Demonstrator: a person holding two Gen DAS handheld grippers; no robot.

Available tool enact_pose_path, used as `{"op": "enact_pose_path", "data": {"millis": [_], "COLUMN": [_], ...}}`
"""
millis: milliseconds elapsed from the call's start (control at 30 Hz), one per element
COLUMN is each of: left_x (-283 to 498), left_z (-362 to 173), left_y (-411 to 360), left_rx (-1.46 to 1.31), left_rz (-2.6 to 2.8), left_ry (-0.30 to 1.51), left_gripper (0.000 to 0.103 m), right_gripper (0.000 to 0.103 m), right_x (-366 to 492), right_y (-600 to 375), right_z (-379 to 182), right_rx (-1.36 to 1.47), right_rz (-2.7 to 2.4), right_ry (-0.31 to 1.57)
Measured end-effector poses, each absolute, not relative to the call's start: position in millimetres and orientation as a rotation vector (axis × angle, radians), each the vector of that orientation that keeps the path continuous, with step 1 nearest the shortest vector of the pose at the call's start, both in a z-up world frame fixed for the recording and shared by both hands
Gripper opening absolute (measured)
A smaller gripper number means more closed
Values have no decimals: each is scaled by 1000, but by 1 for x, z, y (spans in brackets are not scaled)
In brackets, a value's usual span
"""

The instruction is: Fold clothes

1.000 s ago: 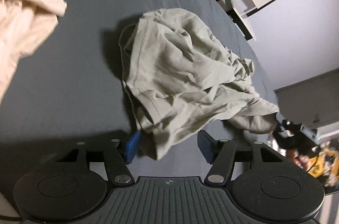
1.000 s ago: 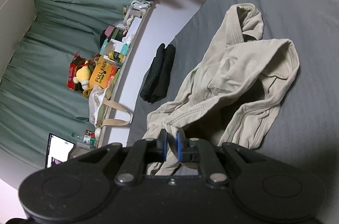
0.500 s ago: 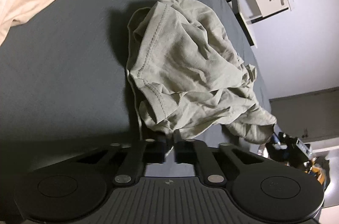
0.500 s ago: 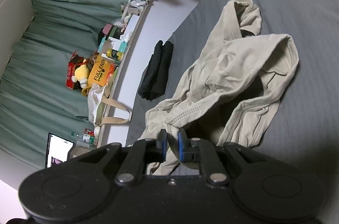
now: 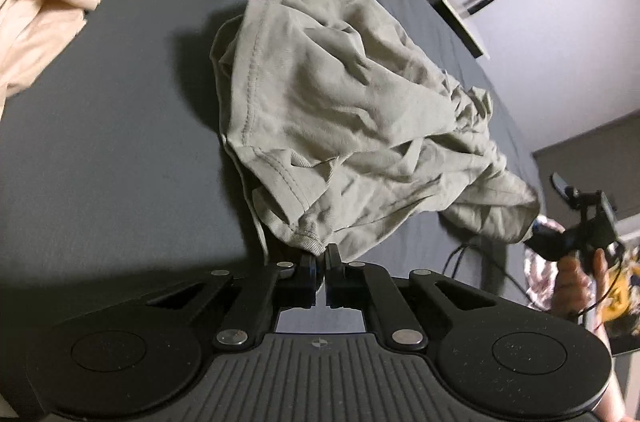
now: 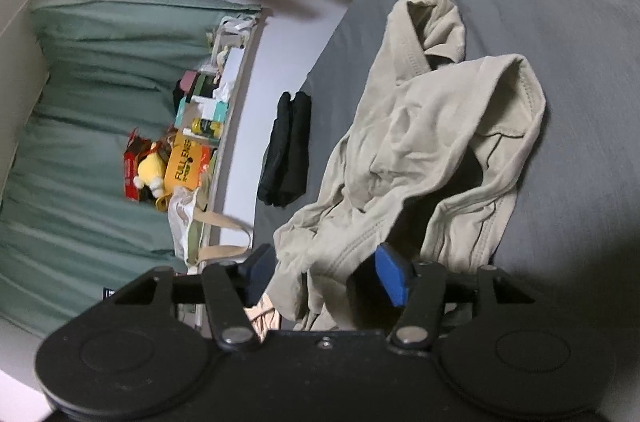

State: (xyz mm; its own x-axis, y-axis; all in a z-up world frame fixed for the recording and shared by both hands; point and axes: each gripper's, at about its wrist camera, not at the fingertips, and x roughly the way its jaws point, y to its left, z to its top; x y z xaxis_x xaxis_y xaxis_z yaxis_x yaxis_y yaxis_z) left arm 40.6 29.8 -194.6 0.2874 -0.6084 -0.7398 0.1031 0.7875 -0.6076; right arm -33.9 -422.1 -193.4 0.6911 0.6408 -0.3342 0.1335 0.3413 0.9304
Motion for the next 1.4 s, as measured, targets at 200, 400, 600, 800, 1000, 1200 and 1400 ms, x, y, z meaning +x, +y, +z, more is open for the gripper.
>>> {"op": "enact_pose_path", "data": {"millis": [200, 400, 600, 800, 1000, 1200, 1400], "left_x": [39, 39, 43, 47, 48, 39, 38], "left_z": [-194, -192, -191, -187, -192, -193, -189], "left_y": [32, 31, 26, 24, 21, 30, 32], "left_rx": [-471, -461, -443, -434, -453, -526, -545], "left_rz": [-521, -525, -499, -472, -520, -512, -513], "left_ry": [1192, 1186, 1190, 1168, 1238, 1189, 1127], "left_gripper": [3, 3, 3, 3, 3, 3, 3], "right_gripper": [54, 51, 46, 33, 15, 16, 17], "right_x": [-32, -30, -30, -31, -31, -31, -29], "right_y": [-414, -409, -404, -412, -416, -419, -417], "right_z": [-197, -205, -207, -208, -206, -209, -210], "right_rx": [1204, 1209, 1209, 1279, 1303, 1368, 1367], "right_rz": [419, 371, 385, 428, 466, 503, 498], "right_ry": [819, 846, 844, 803, 752, 746, 758]}}
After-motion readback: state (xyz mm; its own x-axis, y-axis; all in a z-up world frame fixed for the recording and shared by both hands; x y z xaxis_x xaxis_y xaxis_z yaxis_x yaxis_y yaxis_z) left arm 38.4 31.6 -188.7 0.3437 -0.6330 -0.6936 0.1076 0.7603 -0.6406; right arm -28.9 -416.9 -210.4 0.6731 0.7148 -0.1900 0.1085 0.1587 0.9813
